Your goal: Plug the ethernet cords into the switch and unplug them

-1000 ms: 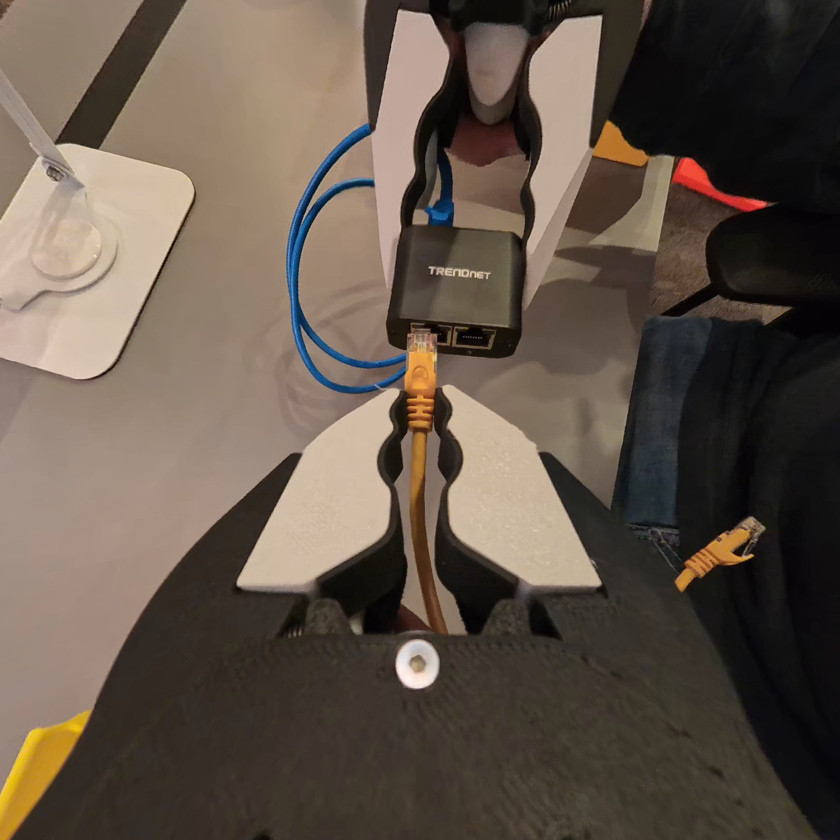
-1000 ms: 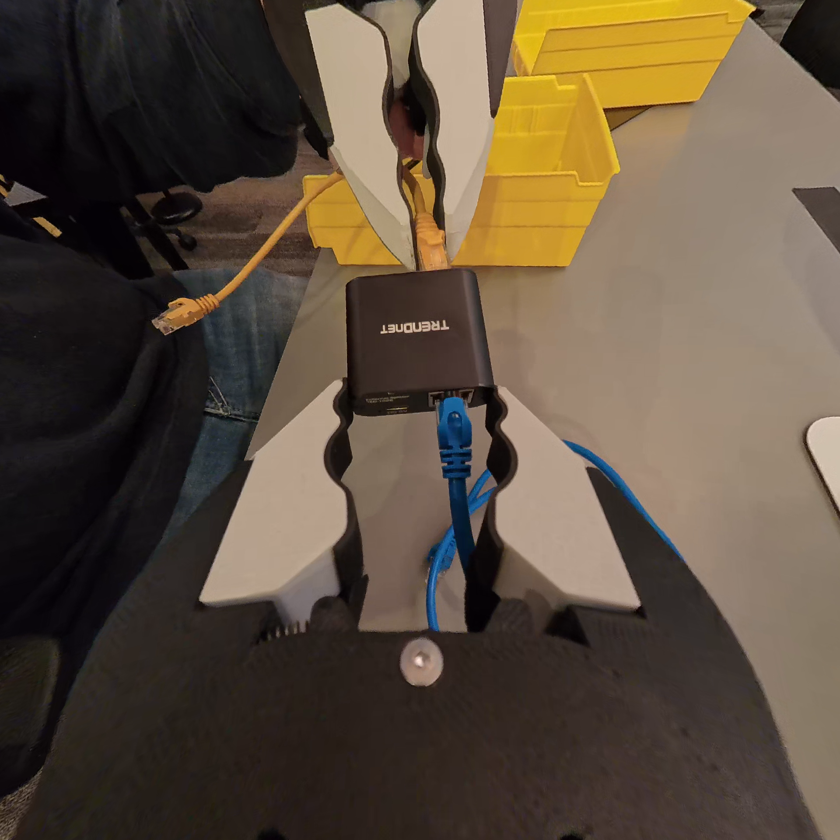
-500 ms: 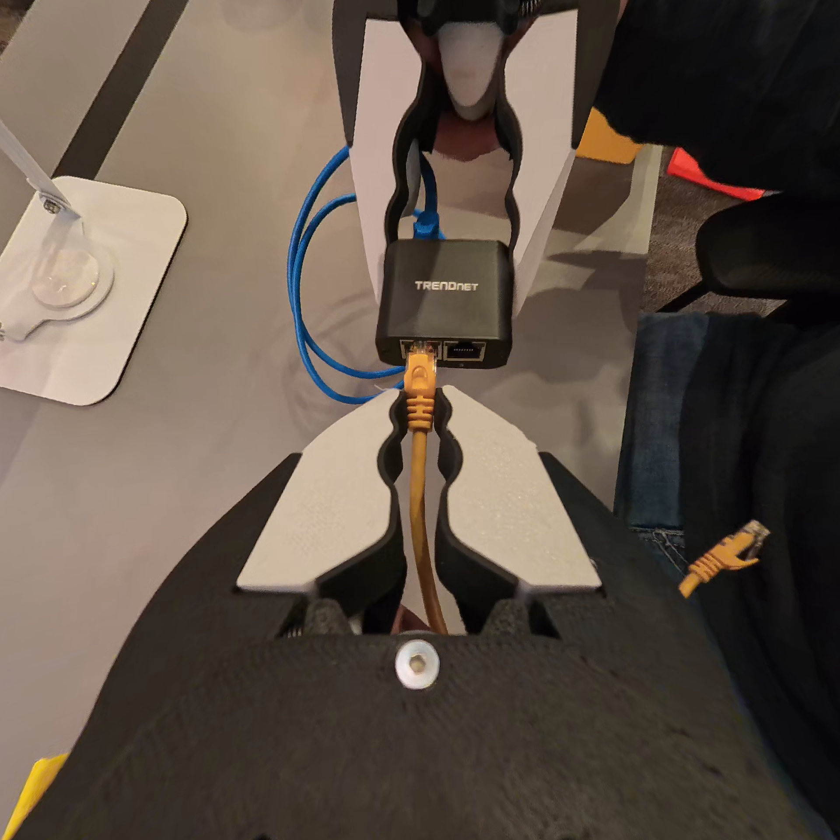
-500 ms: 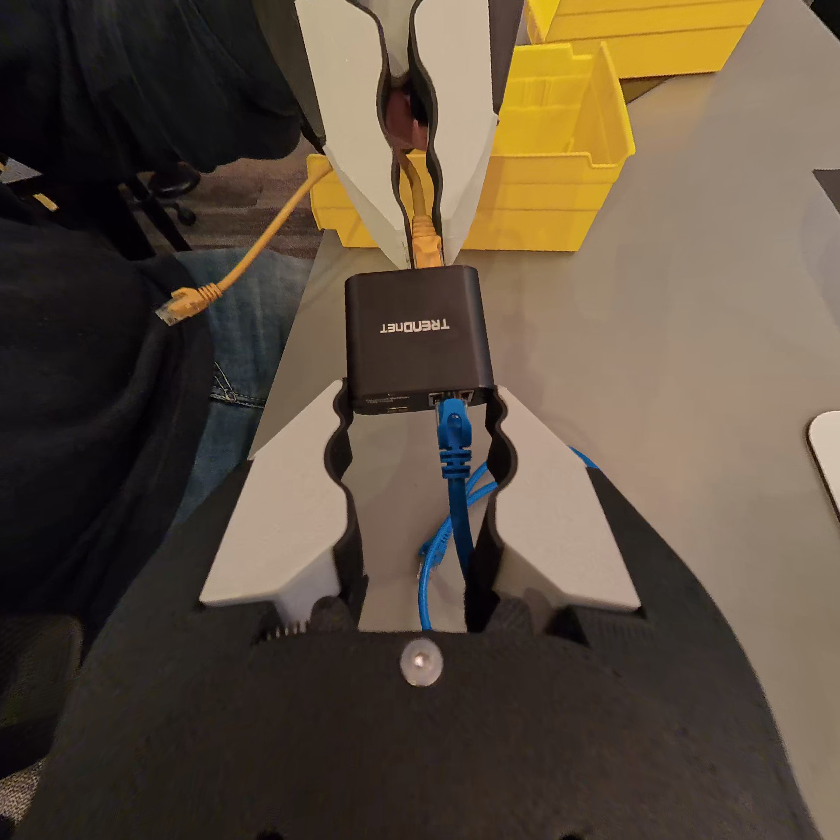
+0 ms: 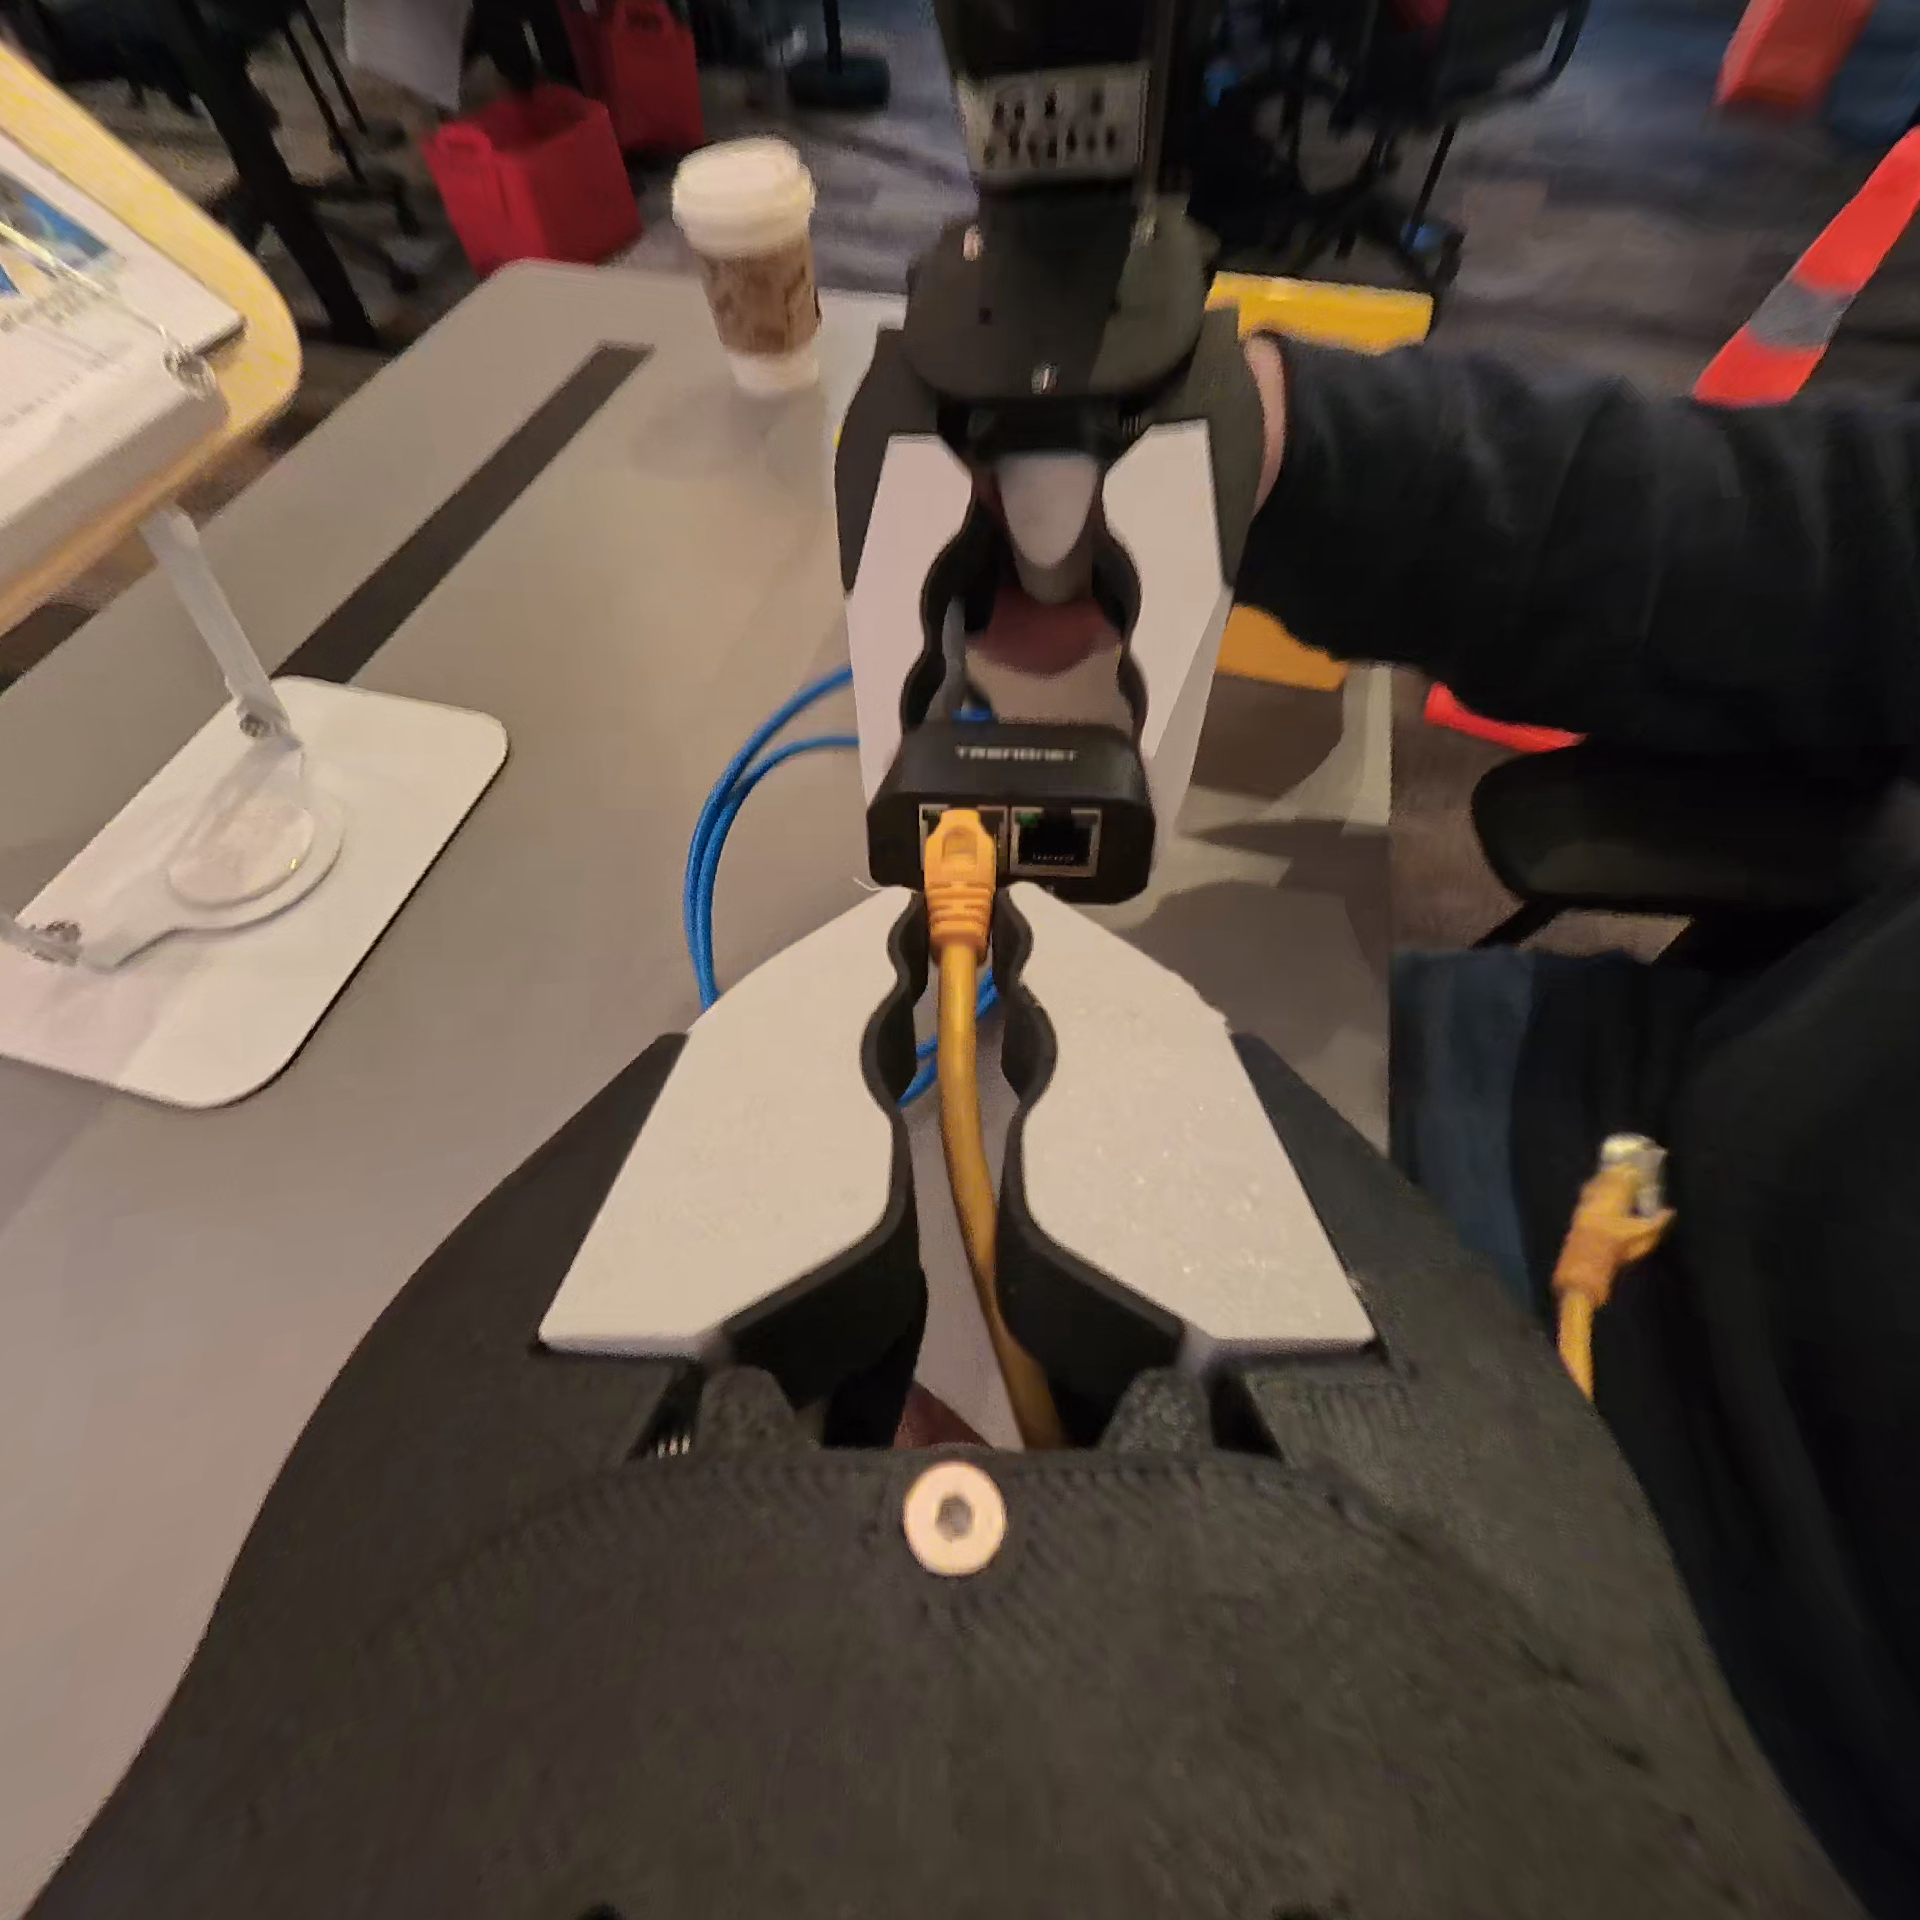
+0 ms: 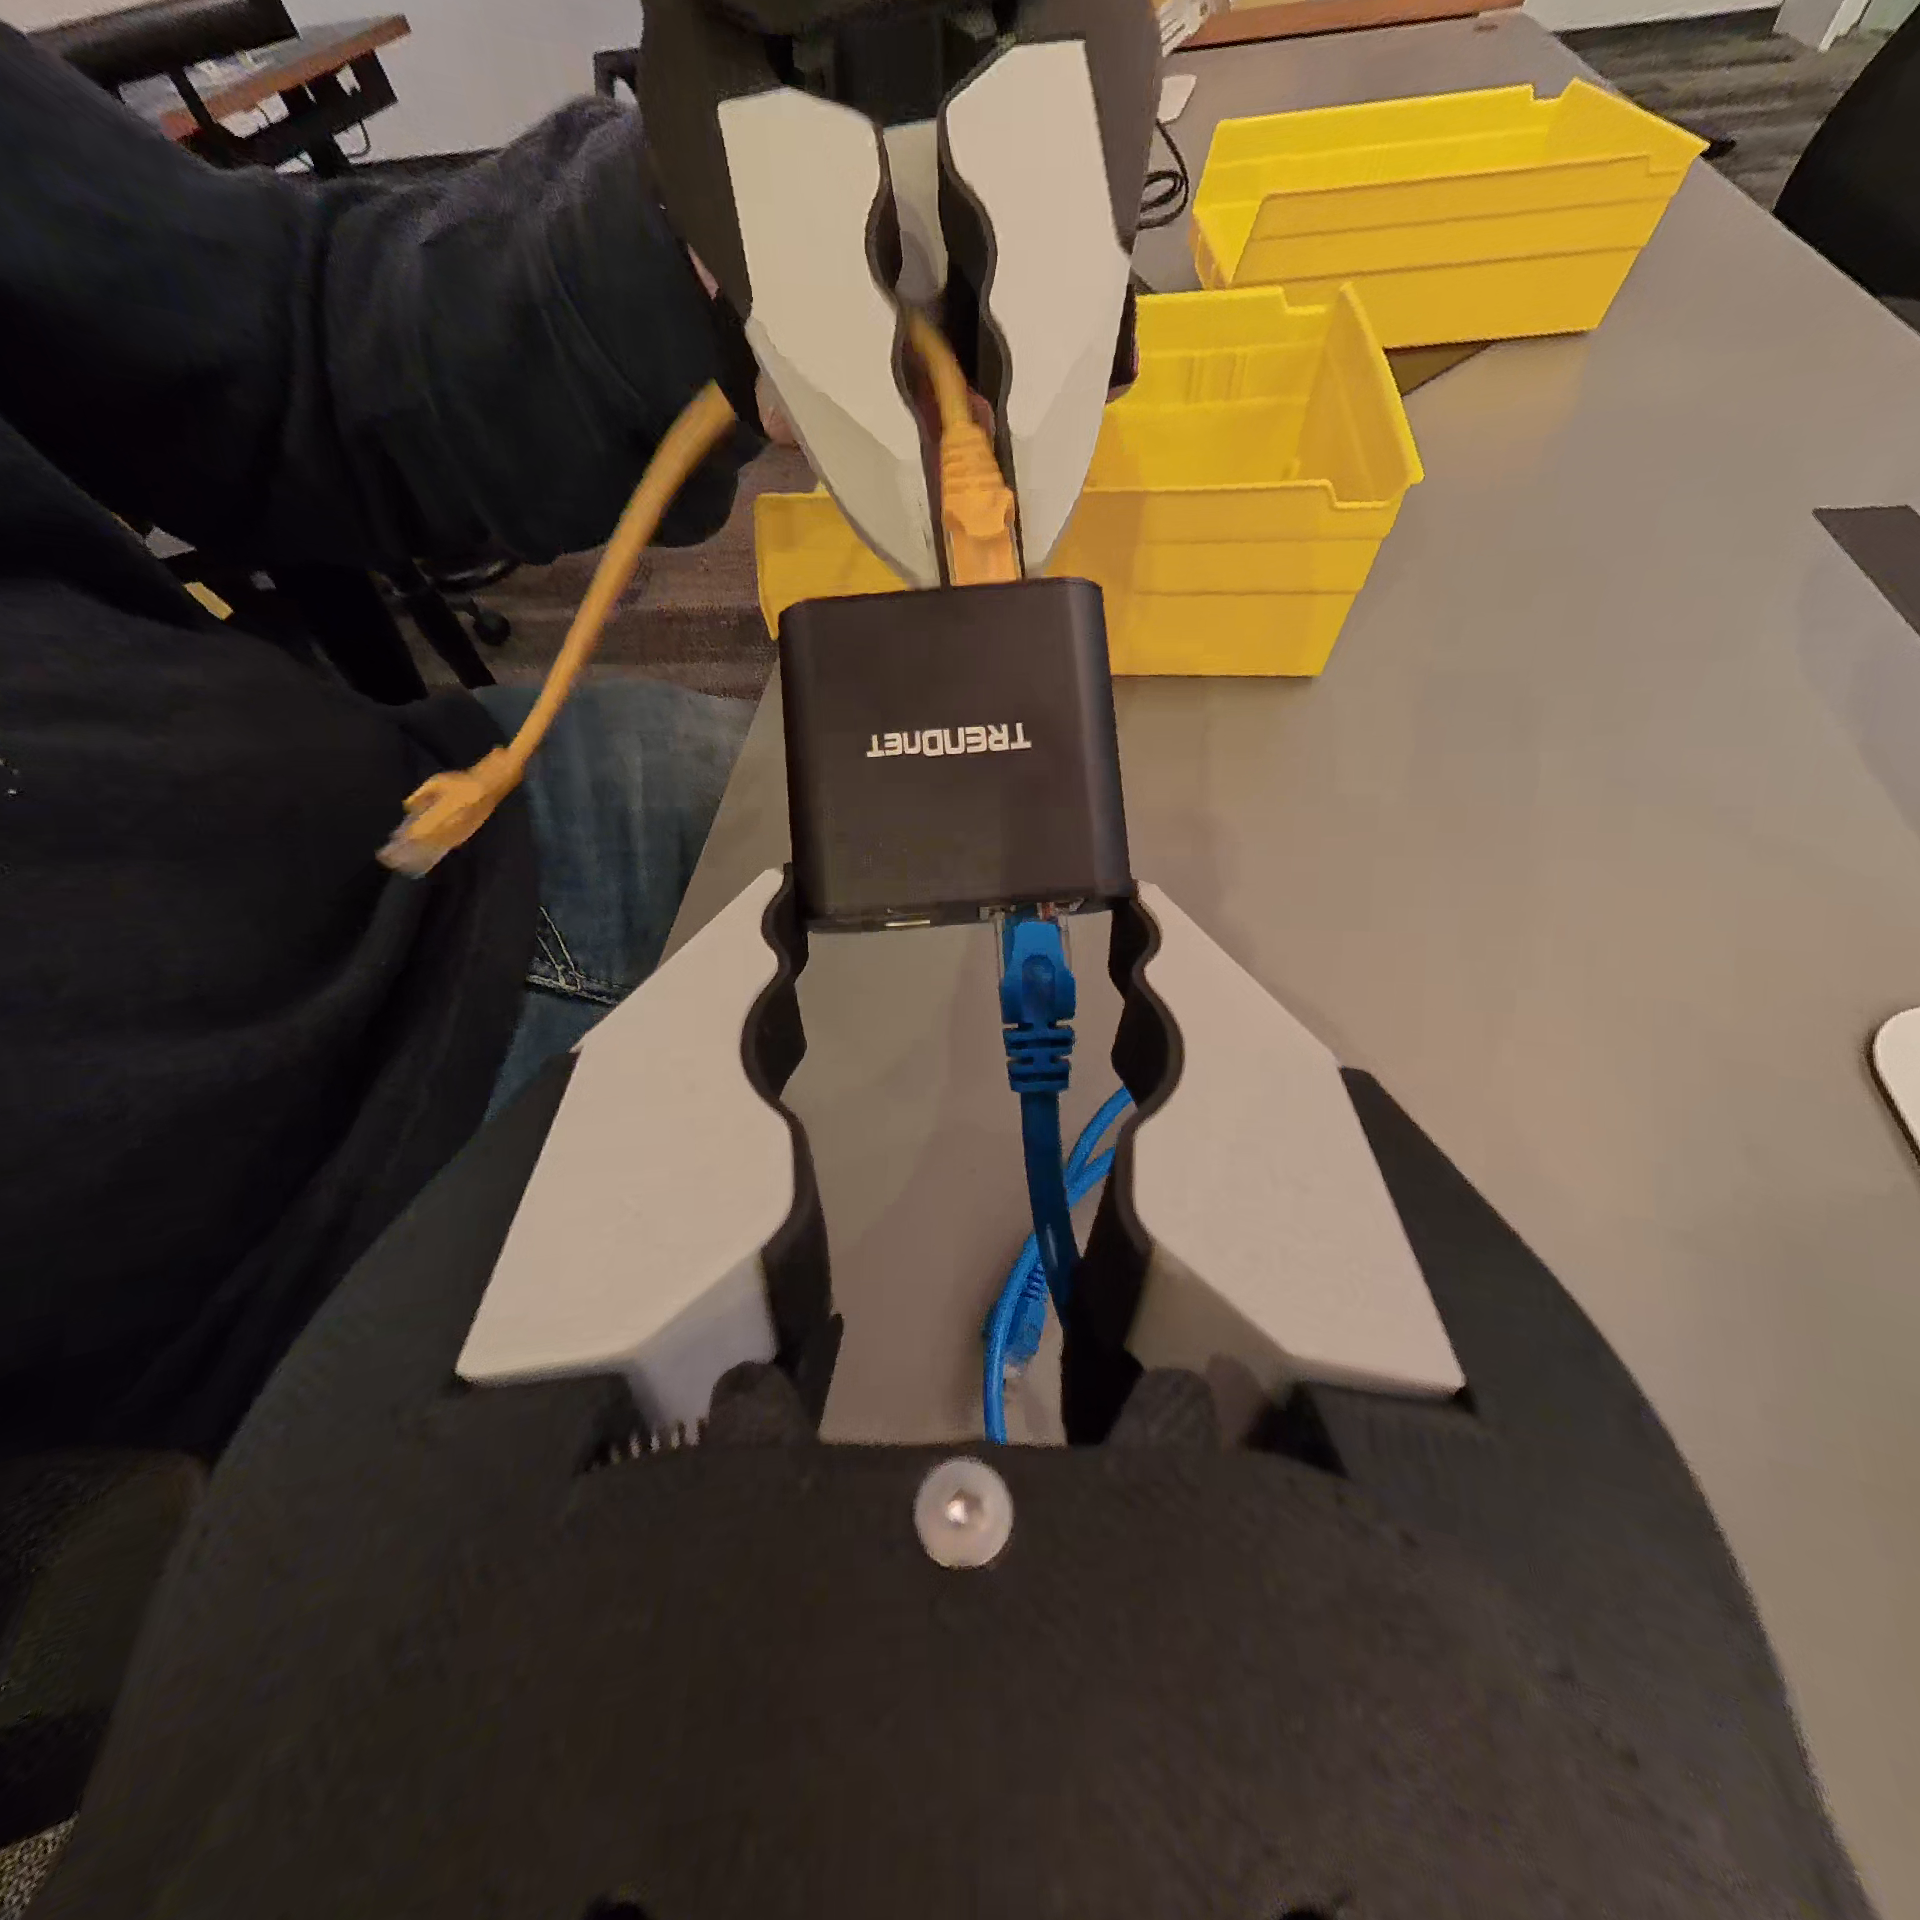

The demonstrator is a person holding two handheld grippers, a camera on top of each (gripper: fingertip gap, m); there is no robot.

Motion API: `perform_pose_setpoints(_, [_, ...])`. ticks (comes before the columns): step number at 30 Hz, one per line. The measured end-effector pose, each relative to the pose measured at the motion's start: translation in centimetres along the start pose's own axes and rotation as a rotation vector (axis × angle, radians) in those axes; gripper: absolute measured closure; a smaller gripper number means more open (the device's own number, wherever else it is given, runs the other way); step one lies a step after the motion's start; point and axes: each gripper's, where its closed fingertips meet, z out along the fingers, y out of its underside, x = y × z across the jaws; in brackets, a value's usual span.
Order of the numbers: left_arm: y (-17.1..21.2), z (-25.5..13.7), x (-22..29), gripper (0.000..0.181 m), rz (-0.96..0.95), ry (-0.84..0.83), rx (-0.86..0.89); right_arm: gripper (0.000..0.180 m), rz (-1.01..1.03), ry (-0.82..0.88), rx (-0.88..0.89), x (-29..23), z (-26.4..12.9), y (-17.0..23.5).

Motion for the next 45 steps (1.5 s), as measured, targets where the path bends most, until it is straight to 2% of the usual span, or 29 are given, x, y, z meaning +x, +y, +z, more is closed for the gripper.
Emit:
perform_pose_setpoints(1, [-0.5,-0.1,0.1,0.169,-0.016,0.013,0.044,0.121,-0.005,0.001,-0.008,-0.1,0.2,0.1])
perform_pose_setpoints(14, [-1.4,-0.1,0.2,0.168,-0.040,0.003,0.184,0.121,-0.018,0.015,-0.007,-0.2,-0.1,-0.3])
perform_pose_setpoints(20, [-1.0,0.1,0.1,0.169,-0.010,-0.024,0.147,0.121,-0.015,0.018,-0.005,-0.1,-0.2,-0.2])
perform_pose_setpoints(32, [-1.2,-0.1,0.0,0.168,-0.030,-0.041,0.182,0.122,-0.013,0.038,0.025,-0.1,-0.6,-0.9])
perform_pose_setpoints(45, [-0.3,0.2,0.4,0.168,-0.105,0.025,0.194,0.122,-0.029,0.042,-0.029,-0.2,-0.3,-0.4])
